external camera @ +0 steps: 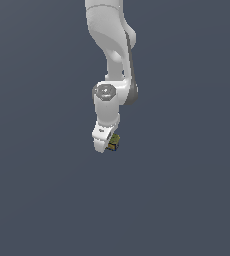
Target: Pick up the object and move it to a goal position.
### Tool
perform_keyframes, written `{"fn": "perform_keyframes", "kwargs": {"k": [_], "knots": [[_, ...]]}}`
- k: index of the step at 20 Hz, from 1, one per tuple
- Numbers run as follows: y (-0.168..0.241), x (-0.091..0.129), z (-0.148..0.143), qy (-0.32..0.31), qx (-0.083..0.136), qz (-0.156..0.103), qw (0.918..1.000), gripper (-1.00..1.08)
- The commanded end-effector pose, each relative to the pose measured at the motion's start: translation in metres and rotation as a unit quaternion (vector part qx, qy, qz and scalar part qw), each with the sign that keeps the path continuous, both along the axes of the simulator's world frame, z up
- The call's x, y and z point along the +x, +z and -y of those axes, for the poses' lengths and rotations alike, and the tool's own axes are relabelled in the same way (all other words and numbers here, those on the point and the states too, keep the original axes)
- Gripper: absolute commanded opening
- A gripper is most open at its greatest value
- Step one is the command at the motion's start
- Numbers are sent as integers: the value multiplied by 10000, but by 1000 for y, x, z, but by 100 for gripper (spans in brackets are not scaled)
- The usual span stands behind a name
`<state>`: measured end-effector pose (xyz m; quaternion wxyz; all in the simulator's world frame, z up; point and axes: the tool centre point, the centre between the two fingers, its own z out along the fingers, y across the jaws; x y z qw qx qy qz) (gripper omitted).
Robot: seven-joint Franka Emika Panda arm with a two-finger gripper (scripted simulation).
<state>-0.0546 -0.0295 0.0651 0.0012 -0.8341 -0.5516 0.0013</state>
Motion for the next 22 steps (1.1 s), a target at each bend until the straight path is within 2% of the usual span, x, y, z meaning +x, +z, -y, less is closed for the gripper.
{"fn": "perform_keyframes", "kwargs": {"k": [1, 22], "knots": [[7, 8, 12, -5, -3, 22, 10000, -100], [66, 96, 155, -5, 1, 19, 10000, -100]]}}
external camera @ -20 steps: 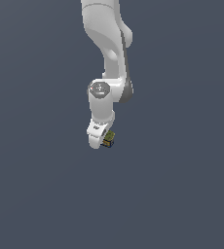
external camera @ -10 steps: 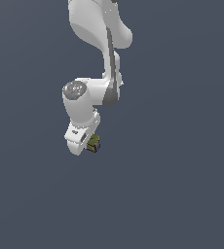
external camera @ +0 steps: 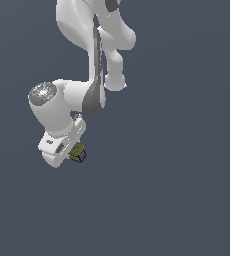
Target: Pick up the object and move it to a goal position.
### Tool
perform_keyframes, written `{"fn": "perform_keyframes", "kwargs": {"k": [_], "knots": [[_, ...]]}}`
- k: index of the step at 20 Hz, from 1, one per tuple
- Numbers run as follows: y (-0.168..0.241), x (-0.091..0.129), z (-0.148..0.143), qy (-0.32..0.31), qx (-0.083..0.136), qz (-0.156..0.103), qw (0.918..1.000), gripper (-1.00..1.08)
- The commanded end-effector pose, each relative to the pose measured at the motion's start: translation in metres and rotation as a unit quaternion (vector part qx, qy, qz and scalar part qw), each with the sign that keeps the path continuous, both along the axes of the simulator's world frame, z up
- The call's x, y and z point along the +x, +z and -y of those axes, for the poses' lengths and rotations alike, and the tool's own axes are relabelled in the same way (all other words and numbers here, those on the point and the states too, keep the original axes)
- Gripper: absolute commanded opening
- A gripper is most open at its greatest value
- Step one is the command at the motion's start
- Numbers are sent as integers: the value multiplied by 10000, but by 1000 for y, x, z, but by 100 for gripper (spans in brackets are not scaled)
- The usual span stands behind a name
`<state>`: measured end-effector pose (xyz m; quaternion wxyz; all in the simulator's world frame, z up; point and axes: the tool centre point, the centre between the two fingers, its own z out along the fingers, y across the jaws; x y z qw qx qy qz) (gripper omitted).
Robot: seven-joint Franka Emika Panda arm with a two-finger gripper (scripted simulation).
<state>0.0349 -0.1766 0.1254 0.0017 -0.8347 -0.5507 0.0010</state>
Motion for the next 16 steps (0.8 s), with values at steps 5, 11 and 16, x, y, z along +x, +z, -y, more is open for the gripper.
{"fn": "perform_keyframes", "kwargs": {"k": [5, 11, 16], "knots": [[13, 19, 26, 6, -7, 18, 10000, -100], [18, 27, 37, 6, -7, 18, 10000, -100], [19, 29, 40, 5, -9, 18, 10000, -100]]}}
